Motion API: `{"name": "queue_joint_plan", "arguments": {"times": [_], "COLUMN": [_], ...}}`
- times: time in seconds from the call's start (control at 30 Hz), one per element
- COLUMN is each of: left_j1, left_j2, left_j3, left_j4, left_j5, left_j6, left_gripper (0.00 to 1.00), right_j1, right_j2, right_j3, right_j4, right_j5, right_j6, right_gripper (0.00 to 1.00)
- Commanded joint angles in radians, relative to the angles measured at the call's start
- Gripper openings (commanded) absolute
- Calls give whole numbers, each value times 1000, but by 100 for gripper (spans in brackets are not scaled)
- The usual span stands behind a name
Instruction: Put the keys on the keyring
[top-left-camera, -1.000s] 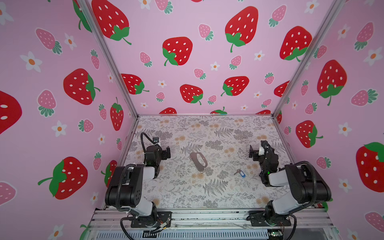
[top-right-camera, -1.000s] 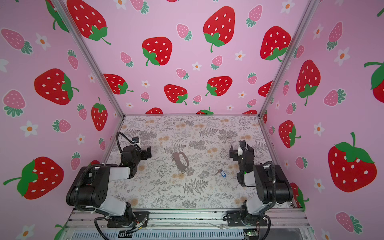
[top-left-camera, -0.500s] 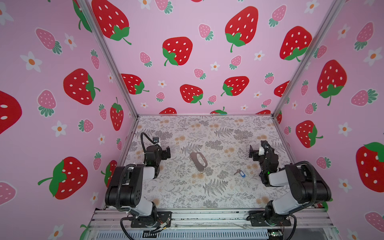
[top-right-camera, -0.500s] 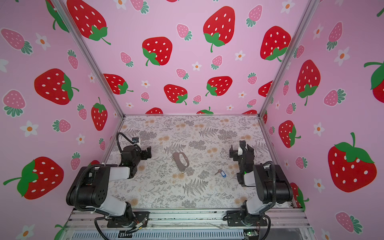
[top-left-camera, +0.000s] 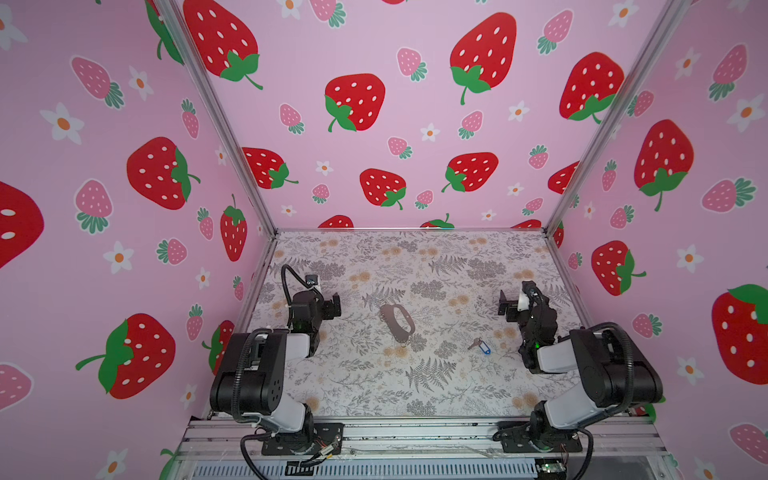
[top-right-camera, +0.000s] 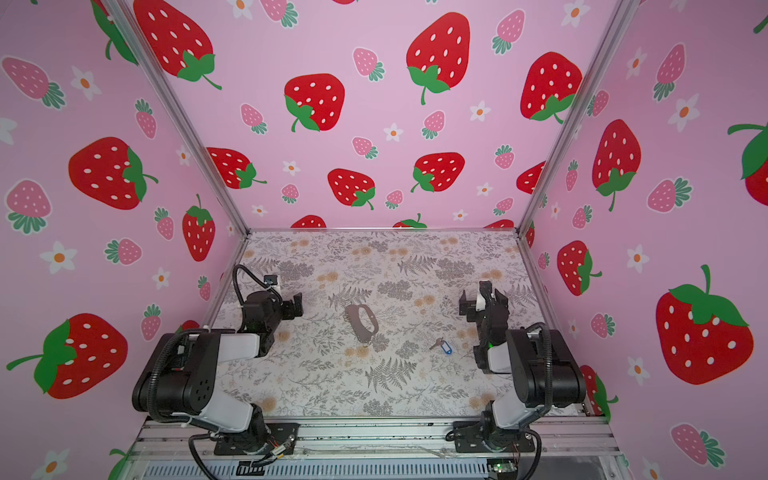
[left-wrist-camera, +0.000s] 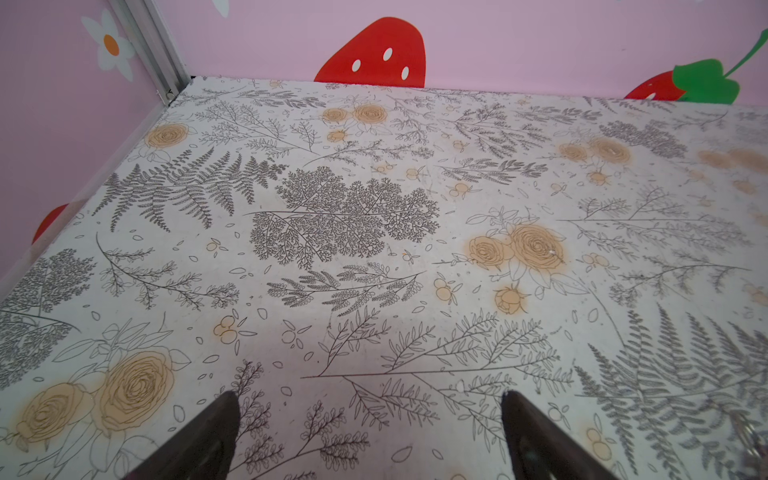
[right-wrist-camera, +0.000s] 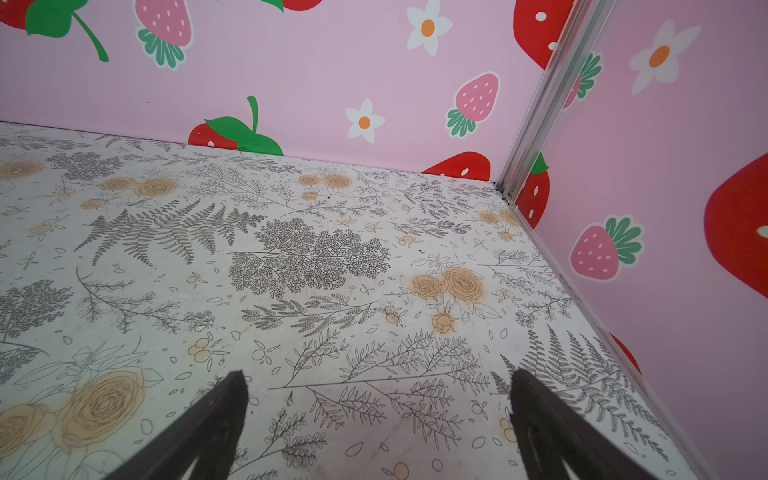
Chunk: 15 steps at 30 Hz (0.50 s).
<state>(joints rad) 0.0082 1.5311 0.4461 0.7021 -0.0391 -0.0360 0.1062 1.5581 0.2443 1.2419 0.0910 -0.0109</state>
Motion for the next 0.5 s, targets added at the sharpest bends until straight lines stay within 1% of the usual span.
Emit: {"name": "queue_joint_plan", "arguments": {"times": [0.0, 0.07, 0.1, 0.17, 0.23, 0.27, 0.3, 0.37, 0.47], "left_j1": [9, 9, 7, -1, -7, -15, -28, -66, -147], "left_j2": [-85, -133, -157, -184, -192, -193, -191, -179, -122], "left_j3": [76, 117, 155, 248, 336, 372, 400, 433, 481], "left_j4": [-130, -235, -320, -506, -666, -726, -773, -812, -862], "left_j5": [-45, -5, 7, 18, 73, 114, 148, 211, 236], "left_j6": [-28, -15, -28, -83, -135, -161, -187, -212, -227], "left_gripper": [100, 98, 97, 94, 87, 85, 83, 80, 73], "right_j1": [-7, -5, -2, 5, 16, 26, 40, 84, 180], "right_j2": [-63, -111, -143, -195, -239, -256, -268, -281, -253], "right_j3": [-24, -4, 12, 45, 82, 100, 119, 164, 234], "right_j4": [39, -37, -90, -190, -288, -333, -379, -474, -594], "right_j5": [11, -34, -48, -74, -109, -145, -178, -225, -291], "right_j6": [21, 5, -5, -17, -15, -16, -21, -24, -56], "right_gripper": [100, 100, 99, 98, 95, 93, 90, 85, 74]}}
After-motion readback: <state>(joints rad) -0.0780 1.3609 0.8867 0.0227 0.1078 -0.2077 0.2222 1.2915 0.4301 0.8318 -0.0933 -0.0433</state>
